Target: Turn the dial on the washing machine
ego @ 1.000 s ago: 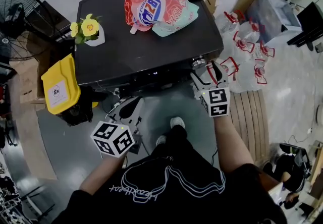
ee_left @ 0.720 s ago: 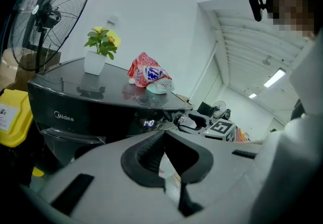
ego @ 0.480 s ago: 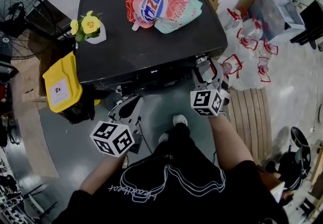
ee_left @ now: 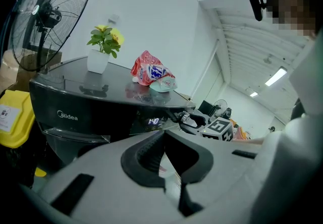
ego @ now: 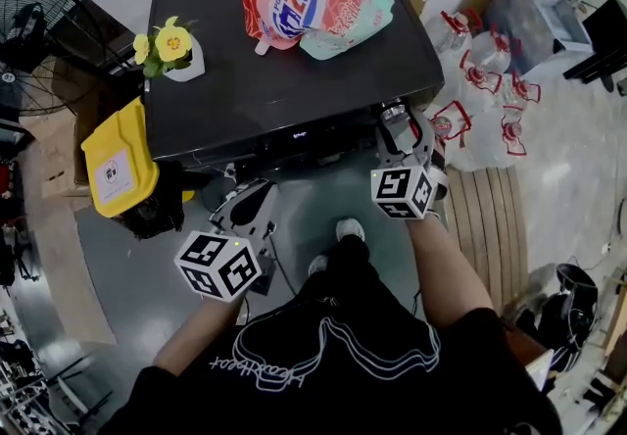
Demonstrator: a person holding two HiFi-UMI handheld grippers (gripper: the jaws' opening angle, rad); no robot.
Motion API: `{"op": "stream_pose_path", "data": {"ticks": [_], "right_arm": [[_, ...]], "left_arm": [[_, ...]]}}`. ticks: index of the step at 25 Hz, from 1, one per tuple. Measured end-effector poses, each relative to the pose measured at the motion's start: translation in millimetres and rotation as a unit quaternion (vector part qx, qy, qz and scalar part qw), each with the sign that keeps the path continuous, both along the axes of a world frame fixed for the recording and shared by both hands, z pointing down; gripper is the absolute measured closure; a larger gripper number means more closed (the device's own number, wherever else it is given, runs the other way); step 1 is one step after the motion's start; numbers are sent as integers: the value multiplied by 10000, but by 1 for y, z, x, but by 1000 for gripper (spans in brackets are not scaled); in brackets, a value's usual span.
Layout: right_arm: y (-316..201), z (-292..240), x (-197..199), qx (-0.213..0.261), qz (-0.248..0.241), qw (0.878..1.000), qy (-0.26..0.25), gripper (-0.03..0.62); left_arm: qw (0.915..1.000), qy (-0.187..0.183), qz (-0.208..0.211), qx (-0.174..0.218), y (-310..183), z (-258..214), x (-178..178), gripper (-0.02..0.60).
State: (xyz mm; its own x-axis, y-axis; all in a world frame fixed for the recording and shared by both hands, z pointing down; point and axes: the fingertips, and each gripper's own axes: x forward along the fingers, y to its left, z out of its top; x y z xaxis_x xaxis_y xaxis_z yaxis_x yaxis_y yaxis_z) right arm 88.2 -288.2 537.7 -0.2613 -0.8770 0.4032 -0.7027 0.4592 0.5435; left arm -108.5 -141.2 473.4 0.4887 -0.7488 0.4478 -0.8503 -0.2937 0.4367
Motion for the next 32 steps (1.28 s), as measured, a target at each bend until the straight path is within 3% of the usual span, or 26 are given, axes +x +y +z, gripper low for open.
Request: {"op": "stream_pose_path", "data": {"ticks": [8, 16, 25, 32], "right_arm": [[-1, 0, 1, -412, 86, 9954, -860, 310], [-1, 2, 5, -994, 229, 9705, -2186, 310], [-3, 4, 8, -1570, 375, 9290, -3329, 310], [-4, 5, 10, -1993, 477, 8837, -4209, 310]], "left_arm": [[10000, 13, 13, 11, -1, 0, 1, 577], [10000, 11, -28, 38, 2, -3, 0, 577], [9999, 37, -105, 57, 3, -5, 1, 577], [9998, 87, -152, 82, 0, -8, 5, 577]]}}
